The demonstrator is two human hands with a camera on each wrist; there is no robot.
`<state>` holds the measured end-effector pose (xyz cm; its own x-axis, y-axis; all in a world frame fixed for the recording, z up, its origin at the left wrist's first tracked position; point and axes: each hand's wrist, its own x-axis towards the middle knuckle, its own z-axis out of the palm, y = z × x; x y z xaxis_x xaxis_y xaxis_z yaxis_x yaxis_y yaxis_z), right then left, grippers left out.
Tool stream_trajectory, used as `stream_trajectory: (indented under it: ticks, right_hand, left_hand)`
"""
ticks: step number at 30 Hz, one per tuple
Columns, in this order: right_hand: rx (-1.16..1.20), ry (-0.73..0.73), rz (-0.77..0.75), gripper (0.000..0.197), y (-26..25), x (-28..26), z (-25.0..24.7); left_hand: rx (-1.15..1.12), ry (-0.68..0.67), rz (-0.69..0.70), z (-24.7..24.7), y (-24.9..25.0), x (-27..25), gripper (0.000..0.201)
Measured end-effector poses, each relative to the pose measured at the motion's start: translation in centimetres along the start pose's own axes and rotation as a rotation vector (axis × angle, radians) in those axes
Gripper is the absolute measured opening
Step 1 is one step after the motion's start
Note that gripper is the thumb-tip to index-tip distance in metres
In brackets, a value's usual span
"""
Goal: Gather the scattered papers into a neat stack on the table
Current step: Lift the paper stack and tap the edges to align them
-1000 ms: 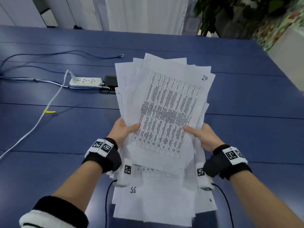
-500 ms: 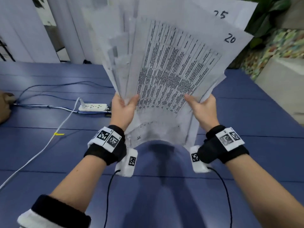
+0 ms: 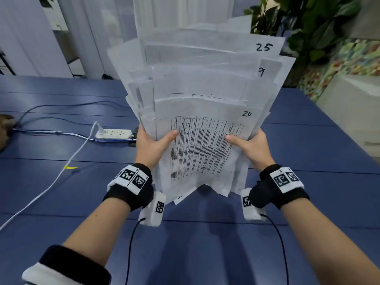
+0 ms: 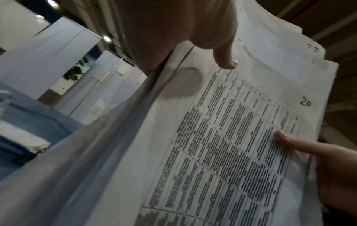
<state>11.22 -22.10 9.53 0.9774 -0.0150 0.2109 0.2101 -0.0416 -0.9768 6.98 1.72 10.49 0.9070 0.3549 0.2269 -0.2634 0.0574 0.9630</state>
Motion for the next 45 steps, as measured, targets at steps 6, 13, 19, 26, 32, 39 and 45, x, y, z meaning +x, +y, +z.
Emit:
stream_trajectory:
  ticks: [6, 13, 19, 26, 32, 39, 45]
  right_hand:
    - [-0.049, 0.066, 0.012, 0.034, 1.8, -0.9, 0.9]
    - [0.015, 0.135, -0.057, 0.029, 0.7, -1.1, 0.3]
    - [-0.039, 0.089, -0.063, 0.046, -0.3, -0.6, -0.6]
    - [0.071, 0.141, -0.007, 0.061, 0.8, 0.4, -0.3]
    - [0.058, 0.115, 0.034, 0.044, 1.9, 0.2, 0.4]
    - [0.050, 0.133, -0.042, 0.032, -0.2, 0.5, 0.5]
    - [-0.008, 0.028, -0.026, 0.047, -1.1, 0.5, -0.8]
  left_hand:
    - [0.066, -0.052, 0.023, 0.5, -0.9, 0.6, 0.050]
    - [0.039, -0.033, 0.051, 0.9, -0.1, 1.4, 0.043]
    - [0.001, -0.025, -0.013, 0.8, -1.0, 1.2, 0.068]
    - [0.025, -0.034, -0.016, 0.8, -1.2, 2.1, 0.071]
    - [0.090, -0.066, -0.119, 1.1, -3.8, 0.8, 0.045]
    - [0.073, 0.005, -0.012, 1.8, -1.8, 1.0, 0.043]
    - [-0.005, 0.010, -0.016, 1.3, -1.0, 1.2, 0.059]
